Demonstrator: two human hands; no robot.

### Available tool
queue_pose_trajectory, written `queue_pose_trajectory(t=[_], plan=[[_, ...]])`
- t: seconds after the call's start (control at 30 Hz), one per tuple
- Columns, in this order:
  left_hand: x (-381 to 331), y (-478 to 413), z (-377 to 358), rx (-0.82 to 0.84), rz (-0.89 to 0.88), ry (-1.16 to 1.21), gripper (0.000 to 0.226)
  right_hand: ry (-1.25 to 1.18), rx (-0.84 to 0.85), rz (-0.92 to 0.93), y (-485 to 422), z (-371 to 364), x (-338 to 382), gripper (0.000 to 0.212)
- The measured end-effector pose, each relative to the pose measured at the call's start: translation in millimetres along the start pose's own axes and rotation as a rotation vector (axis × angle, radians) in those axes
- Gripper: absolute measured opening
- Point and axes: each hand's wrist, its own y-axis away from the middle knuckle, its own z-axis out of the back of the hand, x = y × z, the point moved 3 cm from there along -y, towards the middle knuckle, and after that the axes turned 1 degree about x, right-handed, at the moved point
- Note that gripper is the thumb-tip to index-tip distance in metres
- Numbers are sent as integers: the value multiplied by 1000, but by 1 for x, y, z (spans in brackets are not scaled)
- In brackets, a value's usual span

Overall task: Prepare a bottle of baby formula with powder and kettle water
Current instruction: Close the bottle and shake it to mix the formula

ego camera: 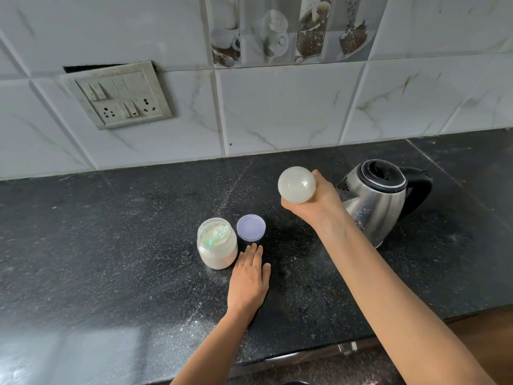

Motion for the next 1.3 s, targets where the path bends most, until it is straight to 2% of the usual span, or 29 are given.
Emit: queue_pose_trajectory(t=[0.17, 0.37, 0.4, 0.5, 0.53, 0.6, 0.67, 0.7, 0.73, 0.8, 0.83, 0.87, 0.93, 1.07, 1.1, 1.2, 1.23, 1.3], plan=[[0, 0, 0, -1, 4, 3, 49, -133, -20, -80, -2, 4, 3, 27], [0, 0, 0, -4, 13, 13, 49, -130, 98, -107, 1, 3, 7, 22], [0, 0, 0, -5, 14, 10, 49, -98, 158, -133, 2, 3, 7, 27], [-1, 1, 1, -11, 13, 9, 49, 9, 374, -234, 4, 2, 7, 74], [-1, 0, 1, -8, 12, 10, 49, 25, 397, -240, 4, 0, 7, 79], [-1, 0, 0, -6, 11, 1, 49, -42, 347, -165, 2, -4, 9, 61], [-2, 0, -1, -2, 11, -8, 49, -181, 229, -57, -3, -3, 12, 28], [-2, 0, -1, 1, 13, -10, 49, -215, 179, -29, -4, 0, 13, 23], [-2, 0, -2, 3, 14, -11, 49, -213, 195, -49, -7, 5, 13, 25], [-2, -1, -2, 6, 18, -10, 49, -93, 331, -285, -6, 14, 7, 44], [-2, -1, -2, 7, 18, -12, 49, 32, 399, -385, -3, 16, 5, 50], [-2, -1, -2, 7, 18, -16, 49, 192, 473, -400, 0, 17, 5, 52], [-2, -1, -2, 6, 19, -23, 49, 330, 551, -250, 0, 14, 9, 52], [-3, 0, -2, 3, 22, -24, 49, -55, 532, -181, -16, 18, 14, 74], [-3, 0, -2, 4, 21, -29, 49, -64, 589, -203, -16, 18, 14, 70], [-3, 0, -3, 5, 18, -38, 49, 188, 820, -170, -8, 16, 14, 51], [-3, -1, -2, 3, 18, -40, 49, 219, 824, -143, -7, 15, 15, 52], [-3, -2, -1, -3, 18, -43, 49, 85, 725, -121, -13, 14, 17, 71]])
